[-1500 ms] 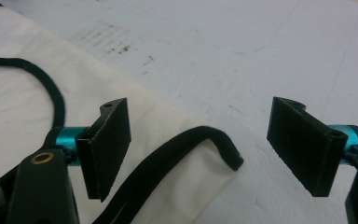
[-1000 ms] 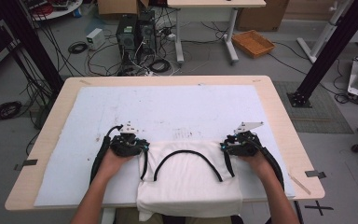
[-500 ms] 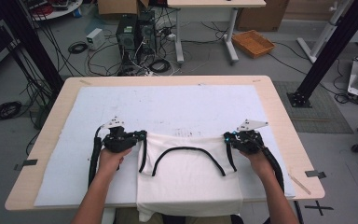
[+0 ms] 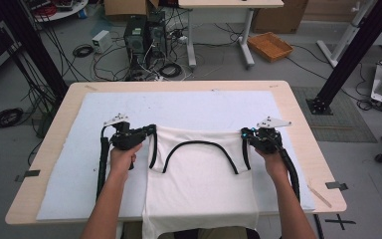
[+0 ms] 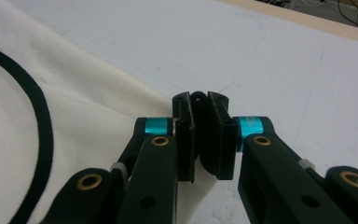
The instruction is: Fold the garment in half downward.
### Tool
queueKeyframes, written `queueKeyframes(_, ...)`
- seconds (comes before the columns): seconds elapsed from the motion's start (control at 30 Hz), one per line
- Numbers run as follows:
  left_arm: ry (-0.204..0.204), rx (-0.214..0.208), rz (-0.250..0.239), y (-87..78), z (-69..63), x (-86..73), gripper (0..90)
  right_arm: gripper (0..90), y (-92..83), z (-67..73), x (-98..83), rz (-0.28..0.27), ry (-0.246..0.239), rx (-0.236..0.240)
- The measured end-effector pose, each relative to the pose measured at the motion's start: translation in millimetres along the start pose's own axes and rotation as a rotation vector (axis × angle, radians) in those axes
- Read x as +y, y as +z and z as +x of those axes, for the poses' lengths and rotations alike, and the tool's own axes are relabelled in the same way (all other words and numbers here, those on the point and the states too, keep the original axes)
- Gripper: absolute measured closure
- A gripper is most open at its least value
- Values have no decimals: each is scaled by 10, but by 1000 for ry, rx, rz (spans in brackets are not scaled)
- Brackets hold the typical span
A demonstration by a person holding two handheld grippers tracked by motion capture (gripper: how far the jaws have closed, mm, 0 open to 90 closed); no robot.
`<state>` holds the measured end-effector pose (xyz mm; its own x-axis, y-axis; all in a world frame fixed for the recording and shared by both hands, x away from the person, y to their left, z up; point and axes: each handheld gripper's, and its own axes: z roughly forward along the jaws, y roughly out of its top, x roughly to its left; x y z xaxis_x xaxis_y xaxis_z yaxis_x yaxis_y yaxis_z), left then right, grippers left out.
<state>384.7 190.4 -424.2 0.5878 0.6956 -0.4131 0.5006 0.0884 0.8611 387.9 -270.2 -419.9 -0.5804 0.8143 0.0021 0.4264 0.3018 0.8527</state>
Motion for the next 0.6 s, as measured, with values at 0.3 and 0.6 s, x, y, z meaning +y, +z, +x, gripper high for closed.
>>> queueKeyframes(0.3, 76, -102, -29, -370, -221, -206, 826, 823, -418, 239, -264, -104, -44, 104)
queueKeyframes(0.6, 169, -172, 18, -744, -514, -584, 822, 821, -854, 487, -549, -122, -102, 189)
